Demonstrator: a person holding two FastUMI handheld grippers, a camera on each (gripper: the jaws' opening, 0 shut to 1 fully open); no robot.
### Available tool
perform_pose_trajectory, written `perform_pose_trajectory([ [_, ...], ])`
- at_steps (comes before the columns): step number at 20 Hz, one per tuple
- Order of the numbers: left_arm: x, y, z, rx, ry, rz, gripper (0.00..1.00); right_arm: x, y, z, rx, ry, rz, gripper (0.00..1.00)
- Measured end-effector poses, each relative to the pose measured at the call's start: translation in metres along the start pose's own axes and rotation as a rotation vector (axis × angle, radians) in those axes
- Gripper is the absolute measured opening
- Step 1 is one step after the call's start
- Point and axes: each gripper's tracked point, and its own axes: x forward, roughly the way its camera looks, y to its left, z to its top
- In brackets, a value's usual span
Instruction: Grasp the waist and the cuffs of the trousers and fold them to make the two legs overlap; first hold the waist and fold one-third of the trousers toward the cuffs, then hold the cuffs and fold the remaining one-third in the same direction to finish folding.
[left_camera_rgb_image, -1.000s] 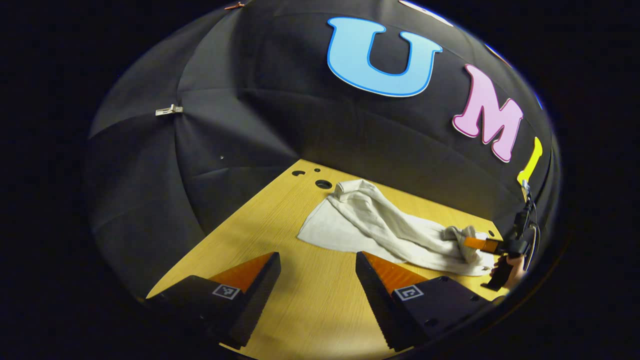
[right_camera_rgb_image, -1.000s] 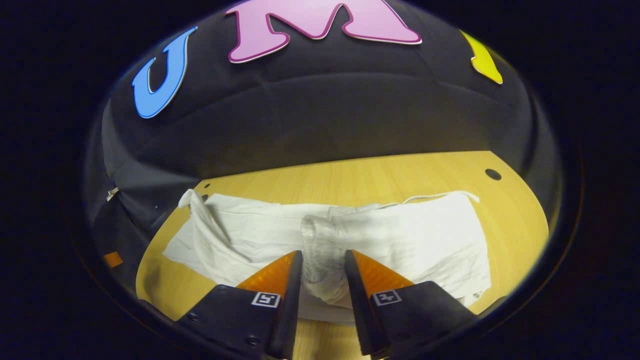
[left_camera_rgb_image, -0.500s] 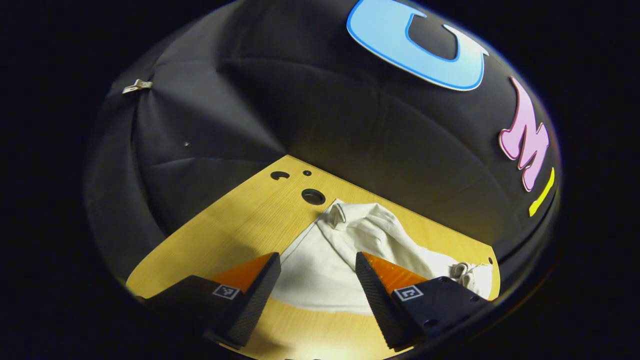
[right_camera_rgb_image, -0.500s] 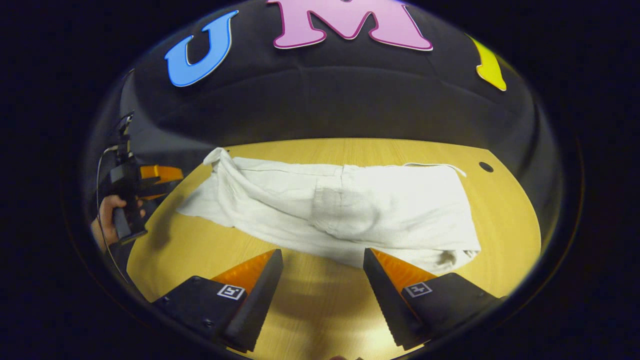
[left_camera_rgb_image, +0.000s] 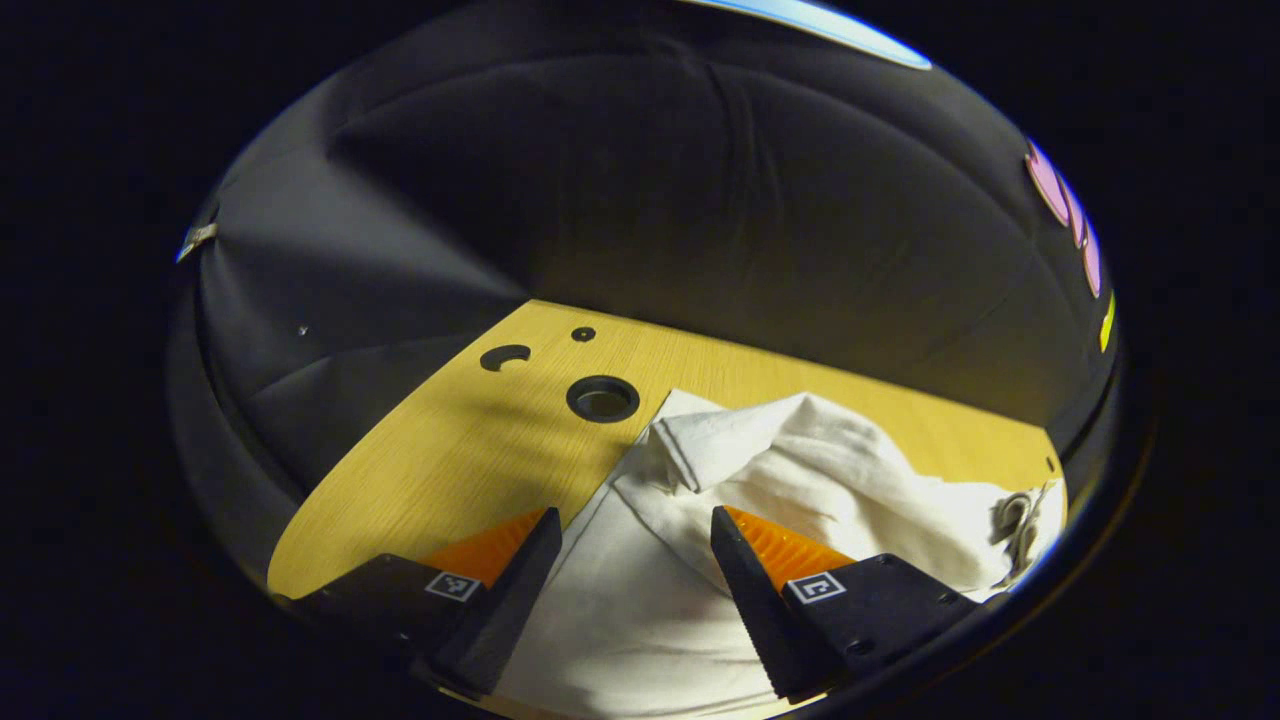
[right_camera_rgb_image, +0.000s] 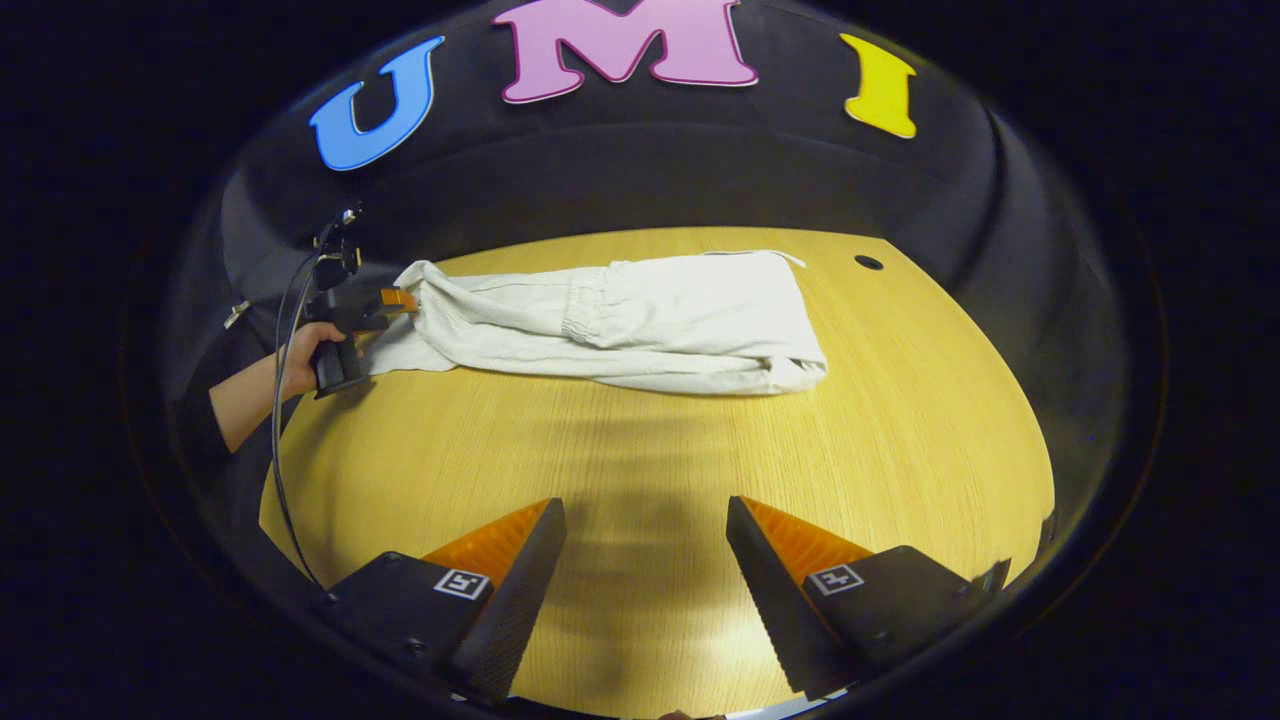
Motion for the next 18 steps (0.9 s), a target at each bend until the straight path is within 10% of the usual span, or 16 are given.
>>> perform_pose_trajectory([
  [4, 0.000, -0.013, -0.007, 0.122, 0.031, 0.007, 0.98, -0.026, -0.004, -0.013, 0.036, 0.038, -0.014, 0.99],
  [14, -0.004, -0.051, -0.019, 0.118, 0.114, -0.142, 0.14, -0.038, 0.001, -0.003, 0.033, 0.013, -0.015, 0.99],
  [18, -0.019, -0.058, -0.018, 0.022, 0.114, -0.185, 0.06, -0.050, -0.015, 0.006, 0.067, -0.021, -0.052, 0.99],
])
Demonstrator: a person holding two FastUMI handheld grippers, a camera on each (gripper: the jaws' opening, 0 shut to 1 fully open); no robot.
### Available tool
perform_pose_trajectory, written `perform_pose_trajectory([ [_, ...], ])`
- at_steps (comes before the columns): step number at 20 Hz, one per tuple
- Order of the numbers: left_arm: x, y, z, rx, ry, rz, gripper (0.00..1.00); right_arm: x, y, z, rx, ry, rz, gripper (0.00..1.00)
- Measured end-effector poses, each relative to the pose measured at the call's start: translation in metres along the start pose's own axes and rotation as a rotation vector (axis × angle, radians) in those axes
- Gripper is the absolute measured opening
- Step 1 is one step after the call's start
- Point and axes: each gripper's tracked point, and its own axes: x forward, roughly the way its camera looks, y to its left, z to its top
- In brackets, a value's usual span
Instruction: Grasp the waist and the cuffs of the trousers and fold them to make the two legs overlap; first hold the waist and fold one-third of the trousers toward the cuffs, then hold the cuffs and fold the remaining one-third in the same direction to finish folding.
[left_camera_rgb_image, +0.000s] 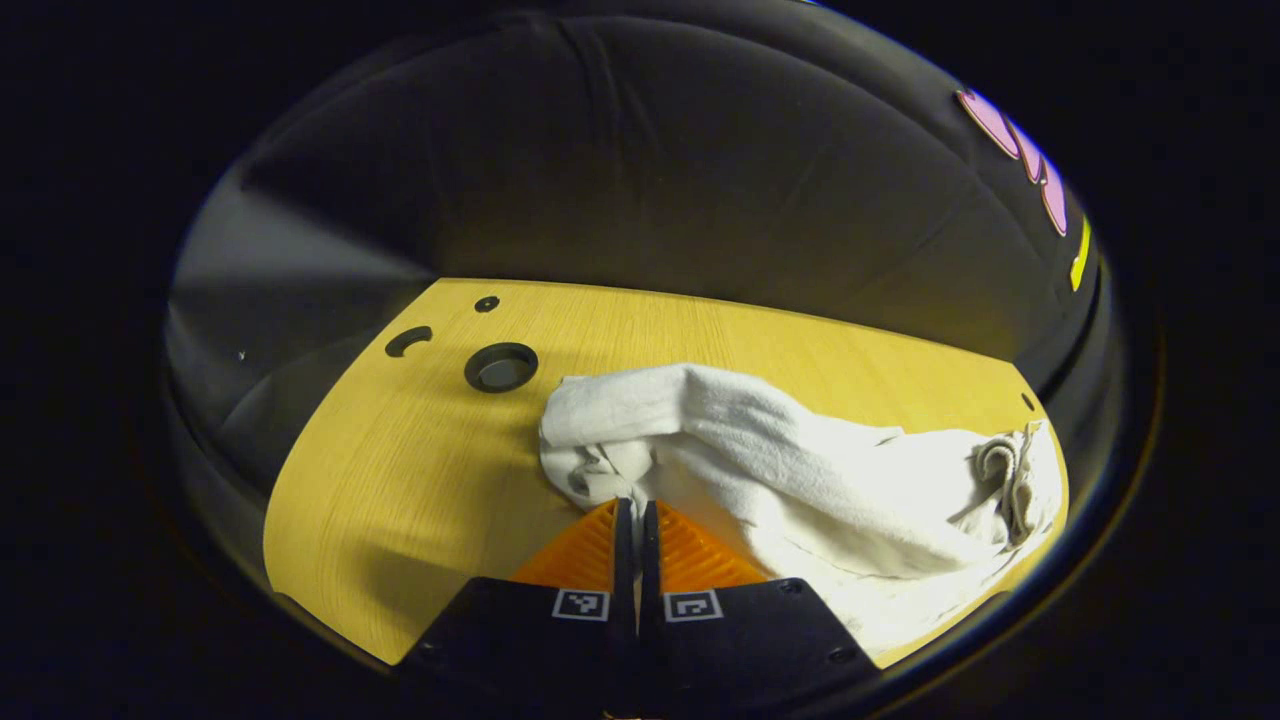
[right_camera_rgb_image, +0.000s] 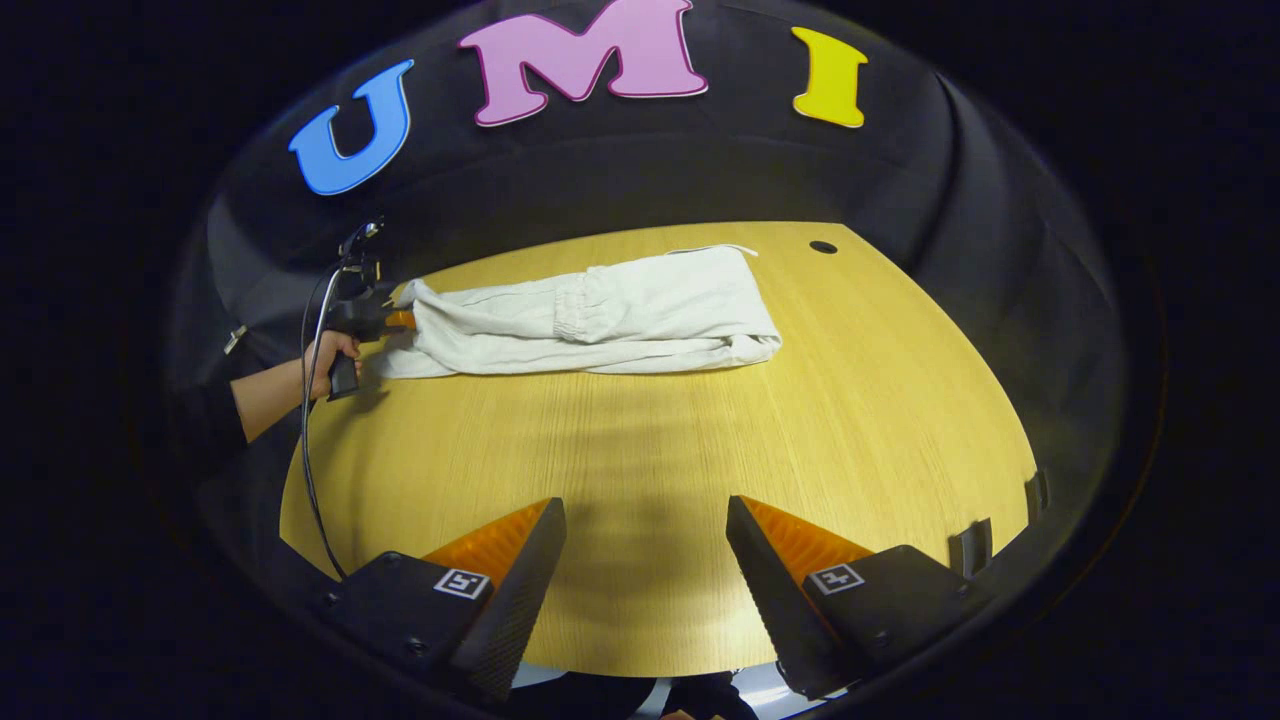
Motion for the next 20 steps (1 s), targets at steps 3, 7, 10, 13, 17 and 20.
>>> perform_pose_trajectory([
  [3, -0.016, -0.007, 0.012, -0.134, -0.047, -0.018, 0.08, -0.011, -0.015, 0.006, -0.014, -0.020, -0.024, 0.99],
  [7, -0.055, -0.032, 0.041, -0.136, -0.125, -0.044, 0.06, -0.028, -0.040, 0.015, 0.012, -0.064, -0.038, 0.99],
  [10, -0.082, -0.061, 0.055, -0.089, -0.158, -0.048, 0.05, -0.034, -0.066, 0.021, 0.033, -0.094, -0.043, 0.99],
  [13, -0.104, -0.100, 0.071, -0.085, -0.199, -0.049, 0.05, -0.033, -0.093, 0.031, 0.028, -0.114, -0.028, 0.99],
  [17, -0.132, -0.172, 0.097, -0.139, -0.254, -0.075, 0.05, -0.029, -0.128, 0.049, -0.027, -0.137, 0.002, 0.99],
  [20, -0.145, -0.237, 0.114, -0.094, -0.291, -0.103, 0.05, -0.030, -0.148, 0.066, -0.059, -0.174, 0.029, 0.99],
])
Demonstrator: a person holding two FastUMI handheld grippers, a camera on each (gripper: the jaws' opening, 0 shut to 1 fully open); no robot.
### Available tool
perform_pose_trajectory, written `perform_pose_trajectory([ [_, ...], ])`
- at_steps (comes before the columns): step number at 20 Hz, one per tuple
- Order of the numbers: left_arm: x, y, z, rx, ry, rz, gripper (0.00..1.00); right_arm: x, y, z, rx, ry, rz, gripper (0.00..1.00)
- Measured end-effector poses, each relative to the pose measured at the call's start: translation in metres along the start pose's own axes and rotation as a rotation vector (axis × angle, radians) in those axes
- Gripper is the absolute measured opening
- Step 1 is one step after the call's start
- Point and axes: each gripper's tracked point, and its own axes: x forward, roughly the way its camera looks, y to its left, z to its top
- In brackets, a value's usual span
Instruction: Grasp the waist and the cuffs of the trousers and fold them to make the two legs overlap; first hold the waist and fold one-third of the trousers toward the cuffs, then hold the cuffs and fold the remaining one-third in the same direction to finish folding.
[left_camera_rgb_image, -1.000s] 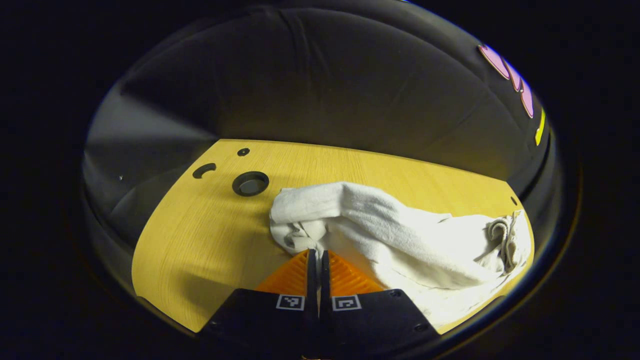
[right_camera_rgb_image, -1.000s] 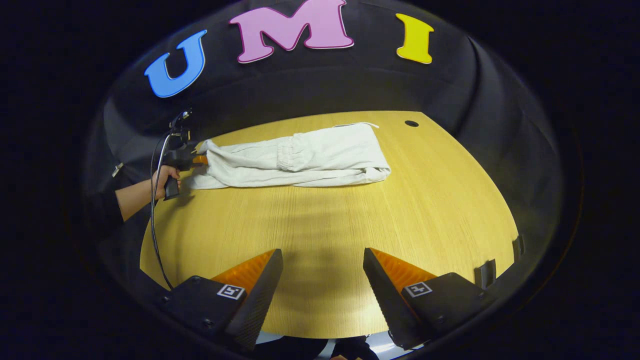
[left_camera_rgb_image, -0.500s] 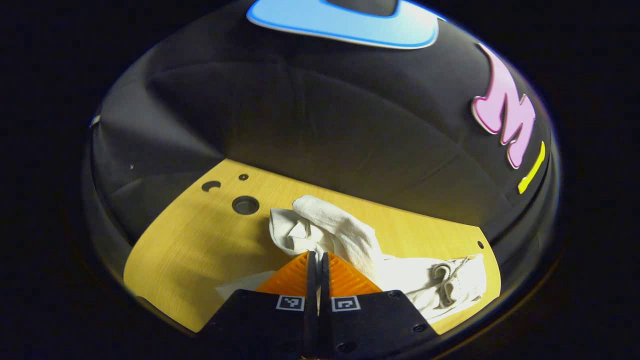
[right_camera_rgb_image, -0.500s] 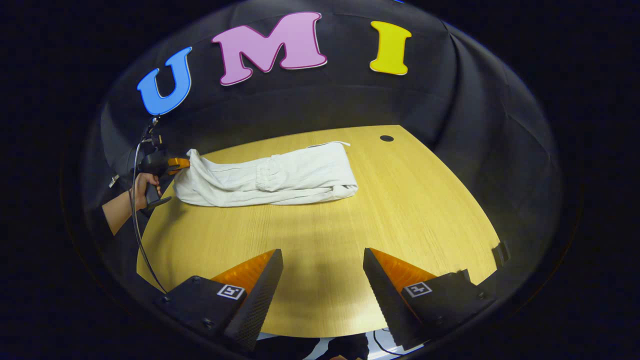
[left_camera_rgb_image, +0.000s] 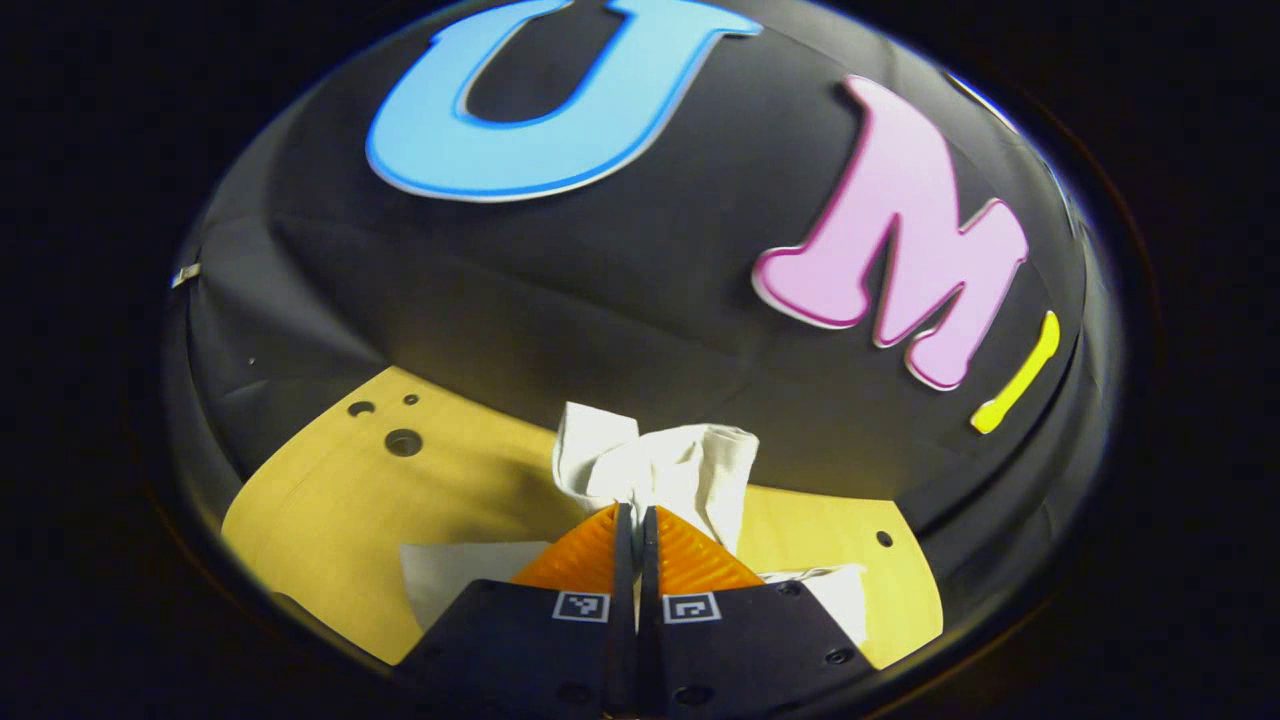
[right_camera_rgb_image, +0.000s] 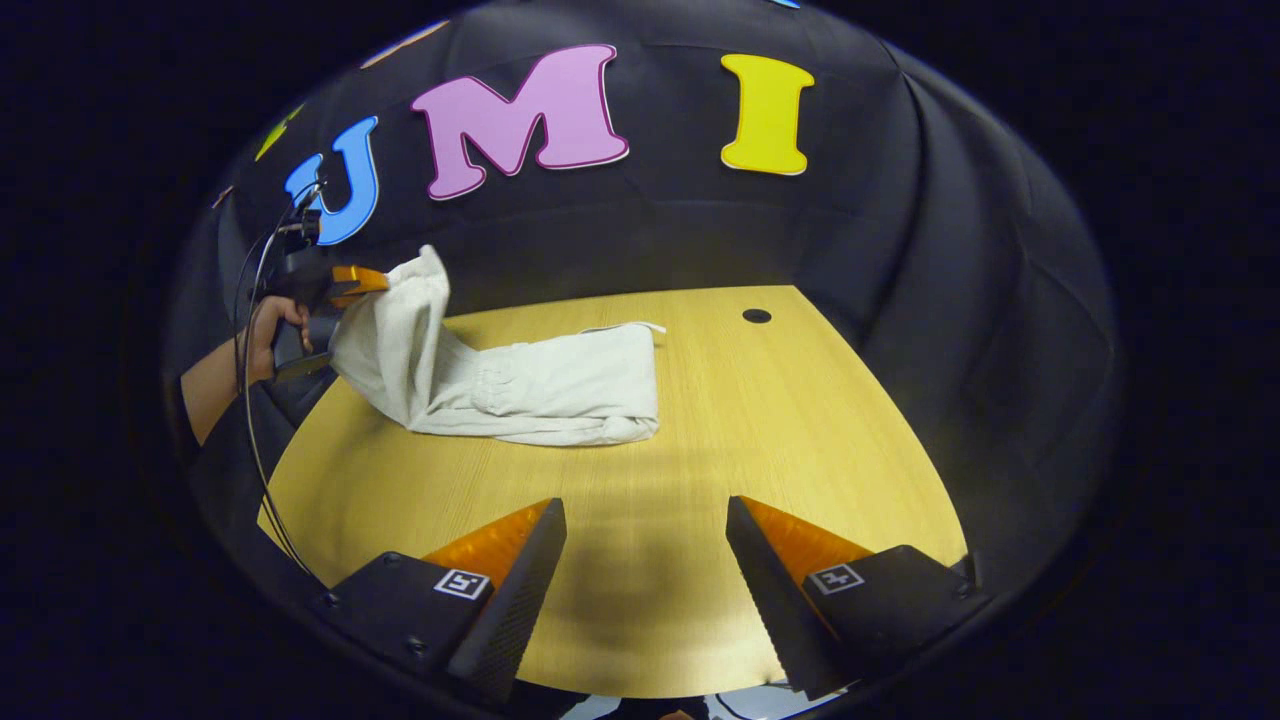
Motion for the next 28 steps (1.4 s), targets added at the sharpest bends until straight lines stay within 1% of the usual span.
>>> perform_pose_trajectory([
  [3, 0.001, -0.073, -0.003, 0.027, -0.009, -0.049, 0.05, -0.002, -0.020, 0.006, -0.034, -0.028, 0.026, 0.99],
  [5, 0.004, -0.117, -0.013, 0.039, -0.005, -0.080, 0.05, -0.001, -0.033, 0.006, -0.039, -0.037, 0.040, 0.99],
  [10, 0.014, -0.214, -0.062, 0.052, 0.043, -0.161, 0.05, -0.003, -0.060, 0.002, -0.011, -0.041, 0.082, 0.99],
  [11, 0.016, -0.227, -0.076, 0.055, 0.064, -0.175, 0.05, -0.003, -0.066, 0.000, -0.011, -0.041, 0.088, 0.99],
  [14, 0.022, -0.256, -0.122, 0.093, 0.129, -0.171, 0.05, -0.006, -0.080, -0.003, 0.001, -0.039, 0.103, 0.99],
  [16, 0.021, -0.272, -0.147, 0.103, 0.151, -0.177, 0.07, -0.009, -0.087, -0.006, 0.005, -0.039, 0.107, 0.99],
  [17, 0.020, -0.278, -0.159, 0.105, 0.159, -0.181, 0.12, -0.012, -0.091, -0.009, 0.004, -0.037, 0.108, 0.99],
  [18, 0.019, -0.286, -0.166, 0.100, 0.163, -0.206, 0.15, -0.013, -0.093, -0.012, 0.001, -0.035, 0.108, 0.99],
  [20, 0.013, -0.297, -0.180, 0.105, 0.174, -0.230, 0.39, -0.015, -0.097, -0.017, -0.003, -0.032, 0.103, 0.99],
  [21, 0.008, -0.298, -0.185, 0.121, 0.184, -0.231, 0.54, -0.017, -0.098, -0.019, 0.003, -0.029, 0.105, 0.99],
  [24, -0.013, -0.292, -0.188, 0.173, 0.174, -0.221, 0.72, -0.017, -0.098, -0.016, 0.034, -0.029, 0.103, 0.99],
  [25, -0.022, -0.285, -0.184, 0.187, 0.162, -0.209, 0.82, -0.017, -0.097, -0.015, 0.042, -0.034, 0.100, 0.99],
  [26, -0.032, -0.277, -0.181, 0.204, 0.144, -0.196, 0.95, -0.017, -0.097, -0.013, 0.046, -0.040, 0.096, 0.99],
  [28, -0.059, -0.253, -0.170, 0.254, 0.103, -0.147, 0.96, -0.021, -0.093, -0.011, 0.042, -0.057, 0.084, 0.99],
])
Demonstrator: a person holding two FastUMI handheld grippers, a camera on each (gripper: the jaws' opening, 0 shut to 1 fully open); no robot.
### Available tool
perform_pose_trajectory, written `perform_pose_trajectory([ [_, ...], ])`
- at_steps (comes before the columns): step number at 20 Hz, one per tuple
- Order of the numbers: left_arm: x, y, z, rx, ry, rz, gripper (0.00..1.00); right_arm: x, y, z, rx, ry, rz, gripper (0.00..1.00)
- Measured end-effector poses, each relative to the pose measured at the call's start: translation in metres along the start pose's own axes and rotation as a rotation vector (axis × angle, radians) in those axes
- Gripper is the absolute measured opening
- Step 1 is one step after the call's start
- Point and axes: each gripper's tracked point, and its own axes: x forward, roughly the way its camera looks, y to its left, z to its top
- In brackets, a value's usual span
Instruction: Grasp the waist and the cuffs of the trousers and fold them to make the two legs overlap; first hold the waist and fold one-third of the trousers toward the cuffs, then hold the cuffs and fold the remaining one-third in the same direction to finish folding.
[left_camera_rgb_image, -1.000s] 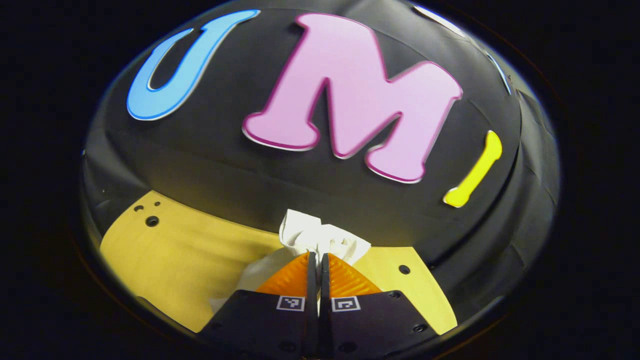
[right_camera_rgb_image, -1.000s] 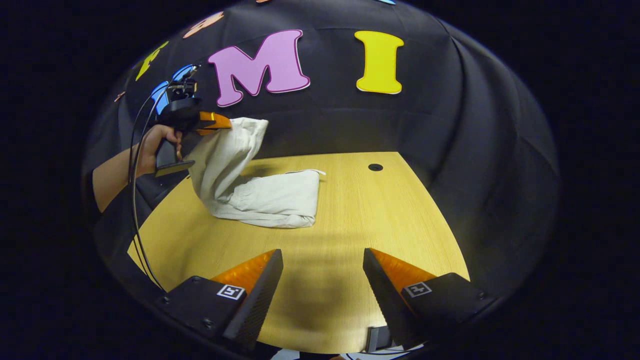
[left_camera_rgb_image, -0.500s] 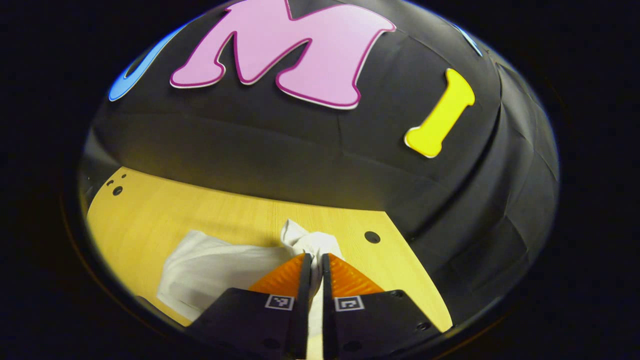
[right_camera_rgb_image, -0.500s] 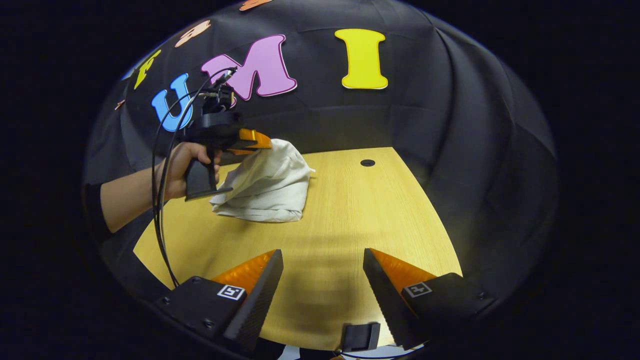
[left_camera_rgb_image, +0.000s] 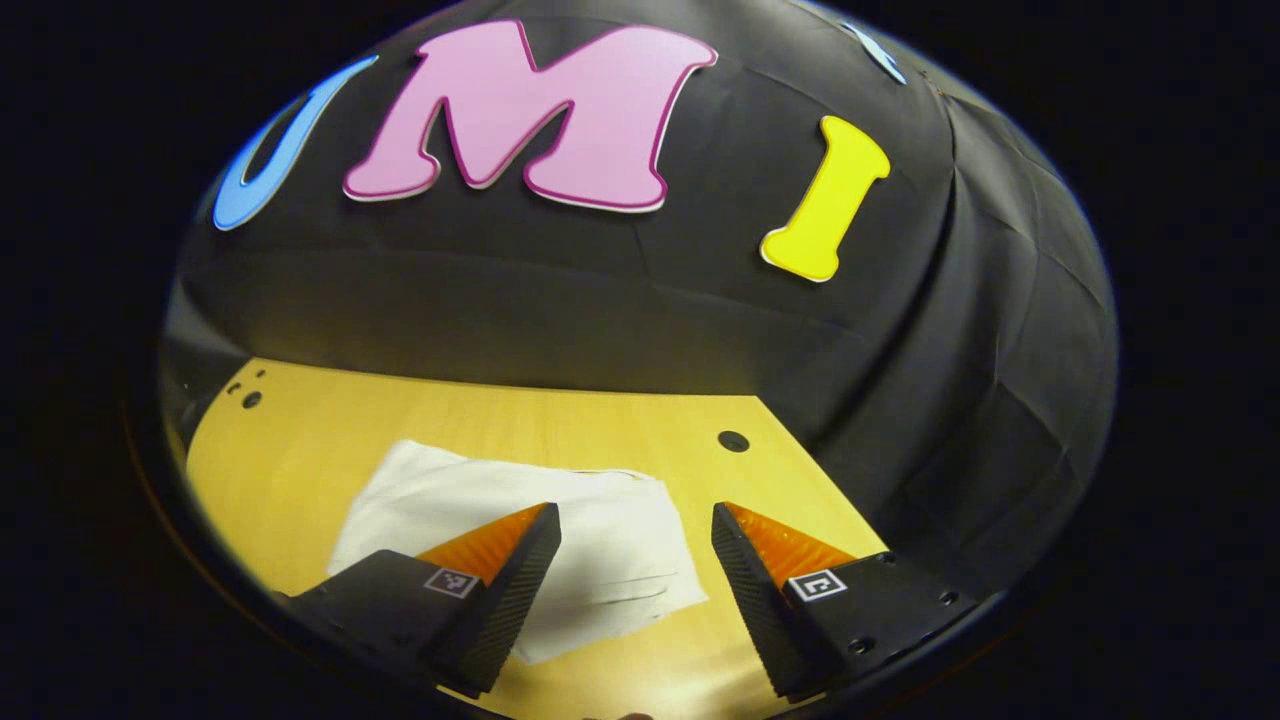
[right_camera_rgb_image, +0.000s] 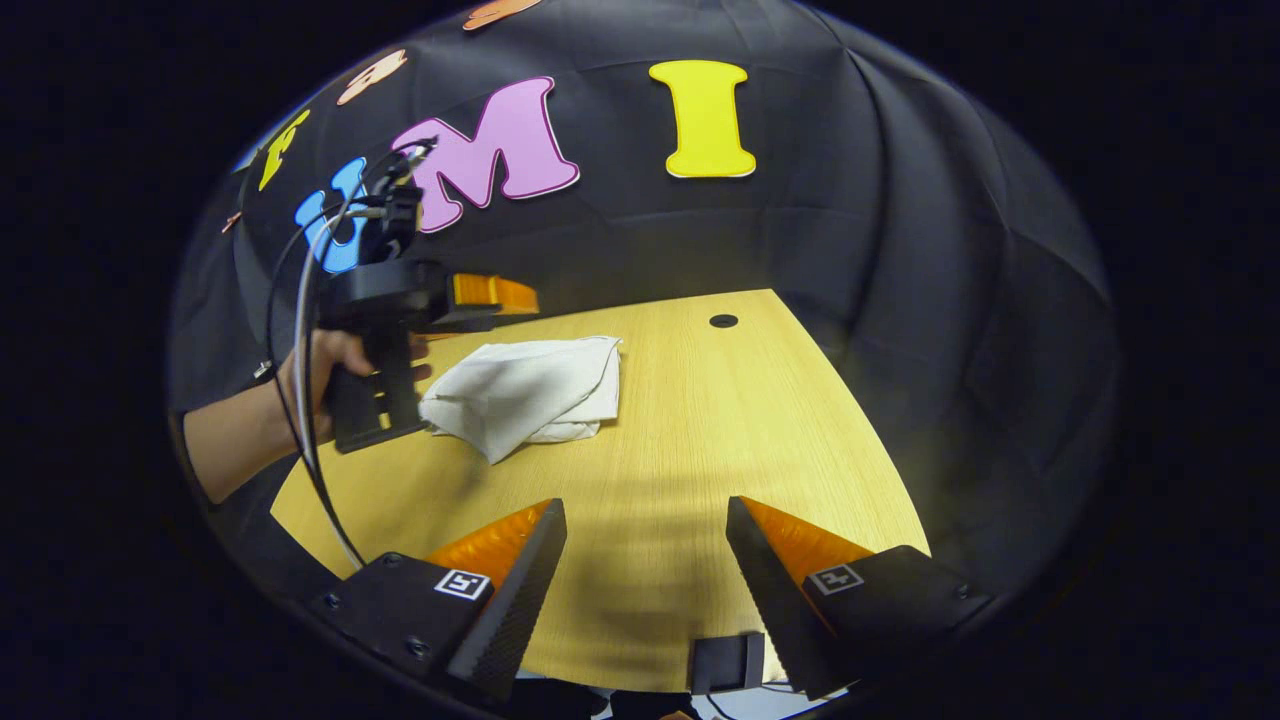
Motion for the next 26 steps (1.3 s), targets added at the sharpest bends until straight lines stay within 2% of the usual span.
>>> perform_pose_trajectory([
  [3, -0.062, 0.034, 0.008, 0.060, -0.071, 0.066, 0.96, -0.008, 0.012, 0.002, -0.004, -0.018, -0.017, 0.99],
  [7, -0.153, 0.070, 0.012, 0.055, -0.170, 0.108, 0.96, -0.025, 0.036, 0.013, -0.004, -0.060, -0.037, 0.99],
  [13, -0.272, 0.119, -0.031, 0.050, -0.231, 0.259, 0.95, -0.063, 0.089, 0.010, -0.024, -0.151, -0.050, 0.99],
  [17, -0.321, 0.136, -0.073, -0.011, -0.220, 0.281, 0.95, -0.086, 0.127, -0.003, -0.023, -0.188, -0.035, 0.99],
  [20, -0.345, 0.155, -0.108, -0.062, -0.161, 0.285, 0.96, -0.102, 0.144, -0.023, -0.028, -0.182, -0.032, 0.99],
  [24, -0.365, 0.178, -0.133, -0.103, -0.125, 0.330, 0.96, -0.119, 0.151, -0.046, -0.001, -0.161, -0.052, 0.99],
  [26, -0.368, 0.173, -0.138, -0.090, -0.113, 0.319, 0.96, -0.124, 0.147, -0.048, 0.011, -0.160, -0.072, 0.99],
])
